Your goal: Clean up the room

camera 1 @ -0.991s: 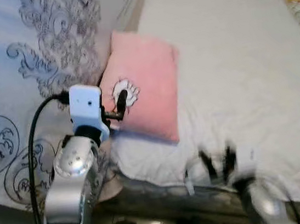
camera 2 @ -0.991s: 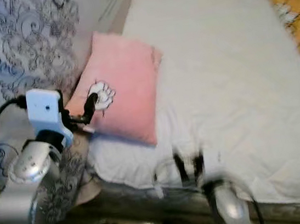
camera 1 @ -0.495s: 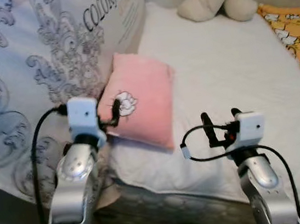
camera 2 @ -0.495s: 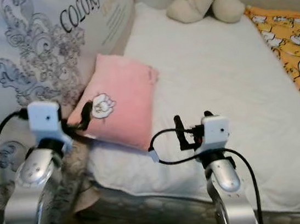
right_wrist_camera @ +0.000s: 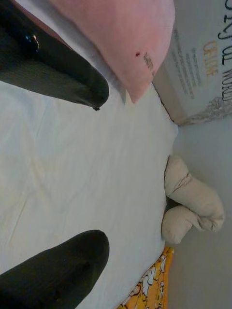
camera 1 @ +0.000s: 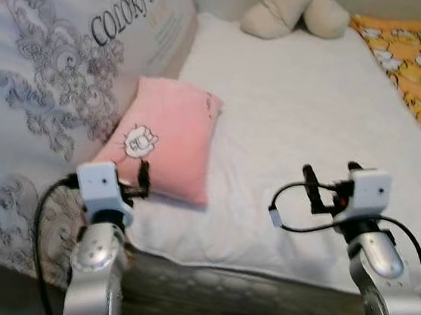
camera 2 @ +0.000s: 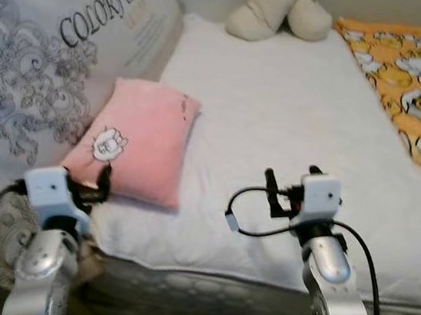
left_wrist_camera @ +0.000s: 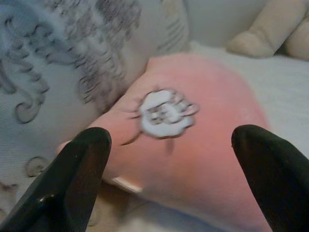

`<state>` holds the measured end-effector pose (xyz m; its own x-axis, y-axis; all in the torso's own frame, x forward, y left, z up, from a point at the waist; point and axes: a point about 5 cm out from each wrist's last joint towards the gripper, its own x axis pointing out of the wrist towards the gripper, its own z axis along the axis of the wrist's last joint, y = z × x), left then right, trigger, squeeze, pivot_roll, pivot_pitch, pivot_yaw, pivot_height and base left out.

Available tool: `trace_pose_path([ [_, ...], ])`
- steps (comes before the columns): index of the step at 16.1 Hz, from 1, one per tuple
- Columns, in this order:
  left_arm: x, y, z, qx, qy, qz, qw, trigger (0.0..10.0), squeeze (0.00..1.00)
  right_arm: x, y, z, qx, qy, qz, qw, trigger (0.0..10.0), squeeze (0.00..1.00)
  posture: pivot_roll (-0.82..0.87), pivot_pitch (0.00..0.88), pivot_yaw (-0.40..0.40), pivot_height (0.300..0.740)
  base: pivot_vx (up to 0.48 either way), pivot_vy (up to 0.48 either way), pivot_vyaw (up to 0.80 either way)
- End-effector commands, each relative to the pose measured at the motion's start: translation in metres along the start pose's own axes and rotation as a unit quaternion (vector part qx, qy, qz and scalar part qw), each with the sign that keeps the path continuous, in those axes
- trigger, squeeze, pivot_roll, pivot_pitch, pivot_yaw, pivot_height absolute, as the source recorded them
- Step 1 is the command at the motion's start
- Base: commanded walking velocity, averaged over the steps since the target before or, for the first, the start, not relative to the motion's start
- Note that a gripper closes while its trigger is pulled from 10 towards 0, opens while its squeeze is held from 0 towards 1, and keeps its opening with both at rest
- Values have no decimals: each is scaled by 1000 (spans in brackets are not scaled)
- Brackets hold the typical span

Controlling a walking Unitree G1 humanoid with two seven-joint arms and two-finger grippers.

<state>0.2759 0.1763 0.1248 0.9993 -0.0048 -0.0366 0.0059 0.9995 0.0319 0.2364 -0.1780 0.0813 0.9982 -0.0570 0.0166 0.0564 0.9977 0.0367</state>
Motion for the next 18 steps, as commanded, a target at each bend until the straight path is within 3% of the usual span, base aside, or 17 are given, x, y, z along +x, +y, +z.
trace_pose_path([
  [1,1,-22,7,-1,-19,-45,999,10000,0,-3,-8,-8,5,17,-21,1000,10000,0,12,0,-26,719,0,-458,0],
  [4,6,-29,15,4,-38,-64,997,10000,0,5,-5,-7,22,17,-29,999,10000,0,13,0,-17,719,0,-455,0],
  [11,18,-34,19,9,-50,-108,993,10000,0,21,-3,1,-8,-8,-24,1000,10000,0,-9,0,-4,719,0,-447,-86],
  [18,15,-28,4,-22,-16,-84,996,10000,0,9,-7,-6,-2,-2,-49,999,10000,0,-18,0,1,719,73,-421,-159],
])
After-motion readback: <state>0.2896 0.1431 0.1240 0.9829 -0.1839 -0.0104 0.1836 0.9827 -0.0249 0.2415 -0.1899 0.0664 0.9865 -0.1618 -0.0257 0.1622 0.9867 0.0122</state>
